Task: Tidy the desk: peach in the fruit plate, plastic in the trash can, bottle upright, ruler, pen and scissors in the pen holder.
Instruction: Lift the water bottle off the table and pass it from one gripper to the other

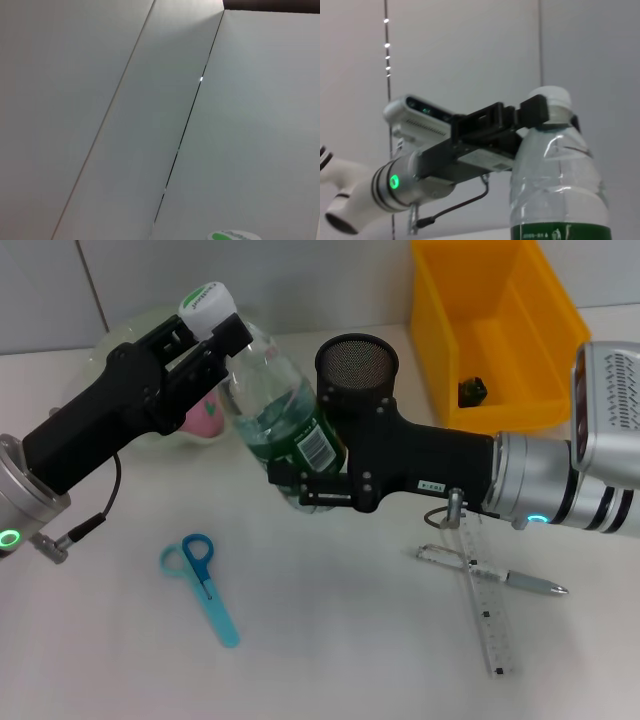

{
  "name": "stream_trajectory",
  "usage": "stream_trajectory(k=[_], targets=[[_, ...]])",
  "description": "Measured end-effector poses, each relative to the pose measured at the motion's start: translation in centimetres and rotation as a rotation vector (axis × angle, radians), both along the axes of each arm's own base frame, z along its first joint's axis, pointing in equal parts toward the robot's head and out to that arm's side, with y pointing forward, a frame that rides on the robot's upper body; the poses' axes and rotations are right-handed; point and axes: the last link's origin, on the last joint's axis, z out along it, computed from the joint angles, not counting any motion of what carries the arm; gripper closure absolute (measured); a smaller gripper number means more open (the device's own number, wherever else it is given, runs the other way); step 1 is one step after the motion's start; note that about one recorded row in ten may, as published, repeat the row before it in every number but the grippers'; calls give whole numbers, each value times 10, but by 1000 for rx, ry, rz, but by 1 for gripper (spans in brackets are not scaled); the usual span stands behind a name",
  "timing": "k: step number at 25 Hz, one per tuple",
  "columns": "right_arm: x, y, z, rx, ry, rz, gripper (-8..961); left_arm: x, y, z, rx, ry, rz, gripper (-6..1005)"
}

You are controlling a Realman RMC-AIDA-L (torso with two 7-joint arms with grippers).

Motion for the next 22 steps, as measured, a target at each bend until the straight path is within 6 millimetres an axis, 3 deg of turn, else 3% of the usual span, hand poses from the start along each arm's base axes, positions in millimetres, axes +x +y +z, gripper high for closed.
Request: stream_trajectory(k=[22], targets=[[-3, 10, 4, -20, -53, -4, 151, 0, 1, 1, -2, 0, 2, 554]])
